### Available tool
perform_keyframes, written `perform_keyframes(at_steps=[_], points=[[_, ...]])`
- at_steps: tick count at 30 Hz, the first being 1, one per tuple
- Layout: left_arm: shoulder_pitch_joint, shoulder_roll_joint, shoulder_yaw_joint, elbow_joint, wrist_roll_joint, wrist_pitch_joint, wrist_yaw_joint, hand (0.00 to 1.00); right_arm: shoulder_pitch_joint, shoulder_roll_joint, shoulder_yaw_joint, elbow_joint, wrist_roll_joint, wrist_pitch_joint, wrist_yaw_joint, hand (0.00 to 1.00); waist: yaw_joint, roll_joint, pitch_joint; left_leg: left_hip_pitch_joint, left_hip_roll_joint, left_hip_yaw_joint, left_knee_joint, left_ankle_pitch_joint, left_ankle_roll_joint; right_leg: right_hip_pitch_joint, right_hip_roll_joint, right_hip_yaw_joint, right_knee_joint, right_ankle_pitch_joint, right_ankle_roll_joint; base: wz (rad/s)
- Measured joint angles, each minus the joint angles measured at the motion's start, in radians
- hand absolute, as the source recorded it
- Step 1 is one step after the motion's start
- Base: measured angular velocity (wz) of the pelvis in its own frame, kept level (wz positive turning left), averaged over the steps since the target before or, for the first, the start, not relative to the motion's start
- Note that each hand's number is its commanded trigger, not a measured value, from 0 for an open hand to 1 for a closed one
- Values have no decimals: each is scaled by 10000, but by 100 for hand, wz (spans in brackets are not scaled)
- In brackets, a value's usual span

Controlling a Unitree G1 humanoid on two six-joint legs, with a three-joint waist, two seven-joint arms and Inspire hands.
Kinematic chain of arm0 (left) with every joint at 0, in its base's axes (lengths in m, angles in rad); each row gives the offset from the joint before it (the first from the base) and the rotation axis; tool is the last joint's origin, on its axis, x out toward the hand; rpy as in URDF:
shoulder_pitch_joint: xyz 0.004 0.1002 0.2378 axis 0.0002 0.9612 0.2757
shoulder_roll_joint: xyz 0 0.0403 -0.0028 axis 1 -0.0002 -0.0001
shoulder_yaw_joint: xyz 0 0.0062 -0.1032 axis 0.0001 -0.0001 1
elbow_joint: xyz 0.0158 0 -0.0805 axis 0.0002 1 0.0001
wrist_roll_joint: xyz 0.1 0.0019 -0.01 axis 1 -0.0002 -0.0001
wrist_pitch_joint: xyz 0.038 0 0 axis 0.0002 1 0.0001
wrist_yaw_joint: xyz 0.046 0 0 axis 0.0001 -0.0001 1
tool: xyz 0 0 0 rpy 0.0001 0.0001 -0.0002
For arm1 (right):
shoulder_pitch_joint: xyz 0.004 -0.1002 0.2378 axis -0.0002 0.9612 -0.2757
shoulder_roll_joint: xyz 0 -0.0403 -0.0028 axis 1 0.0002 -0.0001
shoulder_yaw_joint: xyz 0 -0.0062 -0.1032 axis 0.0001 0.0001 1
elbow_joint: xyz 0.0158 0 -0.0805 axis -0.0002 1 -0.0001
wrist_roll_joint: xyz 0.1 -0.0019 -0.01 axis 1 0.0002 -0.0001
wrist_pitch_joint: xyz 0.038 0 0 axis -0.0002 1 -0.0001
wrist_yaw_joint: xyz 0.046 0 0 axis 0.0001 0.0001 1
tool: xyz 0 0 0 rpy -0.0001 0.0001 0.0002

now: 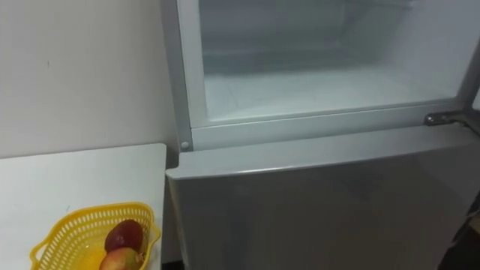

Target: Retrieve from the upper fridge

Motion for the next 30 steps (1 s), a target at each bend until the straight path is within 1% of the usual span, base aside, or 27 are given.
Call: perform_keyframes(at_steps=[1,2,3,4,5,7,10,14,16,21,22,25,28,30], points=[[1,6,230,-46,5,-14,2,0,-74,-12,-404,82,114,-17,-152,0,-37,-32,1,11,-3,-3,1,0,0,-10,2,3,0,-2,3,4],[2,9,353,-65,3,-24,1,0,-92,-19,-580,101,135,-64,-234,0,-47,-46,1,5,-4,-4,1,0,0,-21,3,13,1,-2,3,-3],[5,34,510,-102,2,-50,1,0,-111,-42,-865,104,168,-217,-393,0,-56,-69,-6,-30,-7,-2,0,0,1,-82,2,29,41,-1,2,-7],[4,86,573,-175,1,-79,2,0,-165,-95,-1121,109,337,-367,-509,0,-64,-100,12,-88,-8,-1,-1,1,2,-173,-1,31,138,0,3,-7],[7,113,595,-227,1,-84,3,0,-168,-154,-1214,122,476,-429,-567,0,-68,-108,11,-102,-8,5,-1,1,2,-215,0,33,172,1,2,-9],[8,130,822,-382,-1,-153,8,0,-277,-350,-1655,143,829,-454,-712,0,-143,-155,27,-120,-7,29,-3,1,2,-267,-1,24,205,8,-5,-5],[20,138,939,-487,2,-163,19,0,-623,-497,-2089,152,956,-524,-905,0,-333,-177,32,-128,-7,33,-5,1,2,-267,-1,22,173,8,-5,0],[22,137,1005,-526,7,-236,50,0,-917,-551,-2635,212,1512,-676,-1065,0,-325,-221,28,-126,-3,45,-7,1,2,-268,-1,13,228,8,-5,-1],[111,135,1118,-534,12,-232,49,0,-1084,-578,-2749,228,1749,-801,-1160,0,-327,-258,25,-132,-1,44,-7,1,2,-279,1,6,222,7,-6,0],[280,134,1215,-576,22,-233,-5,0,-1525,-630,-2749,183,1982,-856,-1214,0,-335,-323,14,-214,-3,45,-6,1,2,-353,-2,-1,156,6,-6,1],[320,134,1235,-599,22,-254,-34,0,-1594,-722,-2748,162,1982,-868,-1216,0,-332,-341,1,-267,-5,44,-5,1,2,-388,-3,-2,160,7,-4,4],[372,136,1418,-508,40,-279,-87,0,-1730,-938,-2749,47,1983,-868,-1214,0,-315,-367,-5,-297,-3,37,-10,1,2,-404,1,-6,173,12,-6,0],[458,134,1722,-504,85,-281,-221,0,-1807,-1271,-2754,-213,1916,-882,-1146,0,-288,-367,-5,-270,-3,33,-10,1,2,-316,3,17,165,19,-7,0],[456,129,1740,-500,108,-282,-240,0,-1915,-1349,-2779,-423,1922,-928,-1083,0,-290,-355,-5,-275,-3,36,-10,2,2,-309,4,36,172,20,-7,0]])
